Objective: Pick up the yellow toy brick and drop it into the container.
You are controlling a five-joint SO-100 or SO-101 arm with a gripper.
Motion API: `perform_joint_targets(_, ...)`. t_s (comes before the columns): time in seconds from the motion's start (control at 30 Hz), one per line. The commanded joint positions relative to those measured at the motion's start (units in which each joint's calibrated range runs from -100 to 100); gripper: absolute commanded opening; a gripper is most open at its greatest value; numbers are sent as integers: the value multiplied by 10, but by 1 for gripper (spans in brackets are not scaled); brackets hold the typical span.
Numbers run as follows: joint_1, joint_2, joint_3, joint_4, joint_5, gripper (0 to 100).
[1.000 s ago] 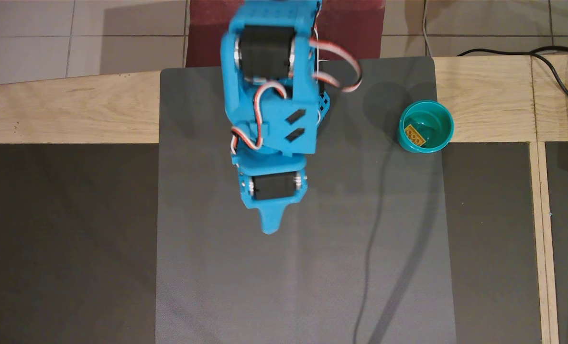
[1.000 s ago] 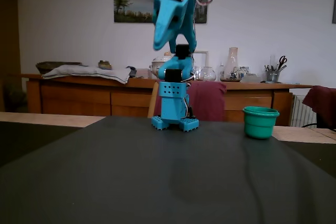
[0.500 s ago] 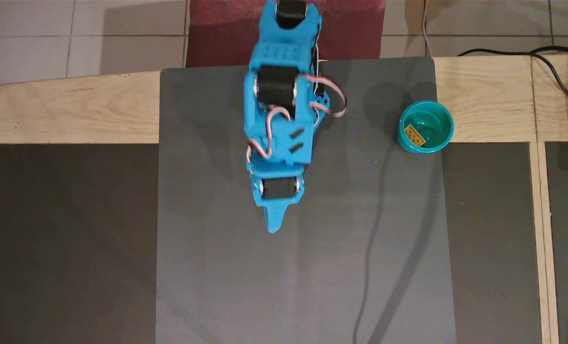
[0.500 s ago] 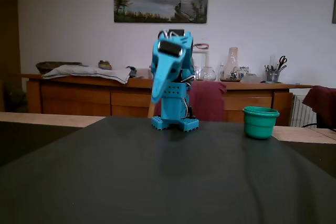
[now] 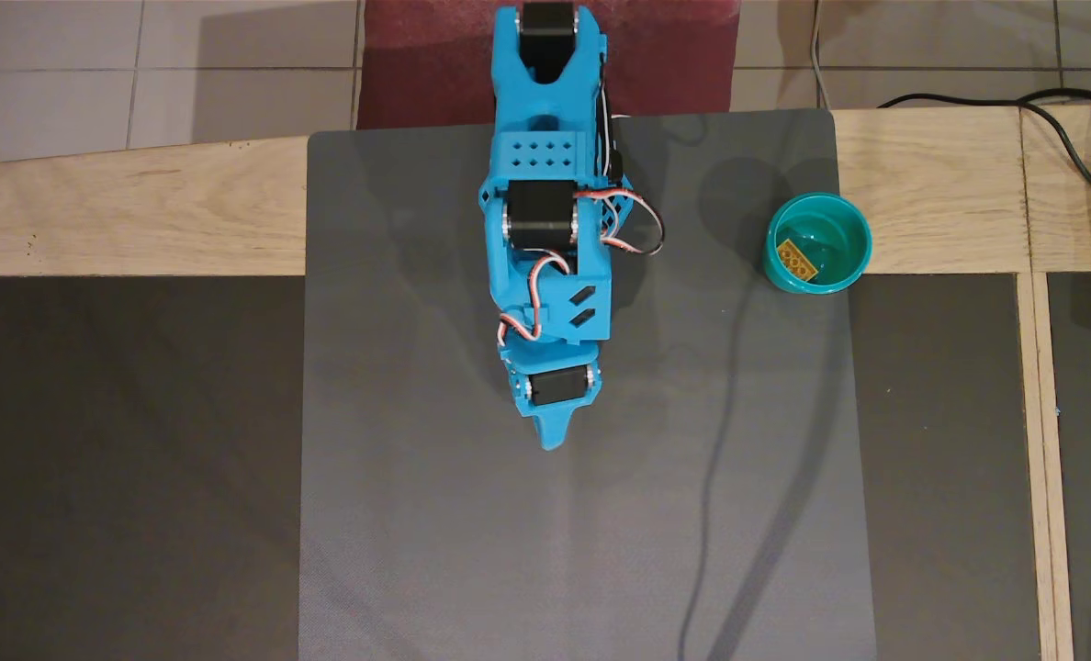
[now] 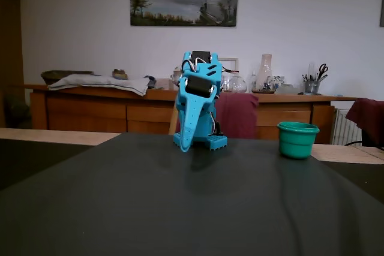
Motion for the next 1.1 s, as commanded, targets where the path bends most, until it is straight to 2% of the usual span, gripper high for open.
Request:
perform_joint_targets(0.0,2,-1,-4,-5,-19,0)
perform_joint_targets(1.07,3,-1,-4,-5,-25,0)
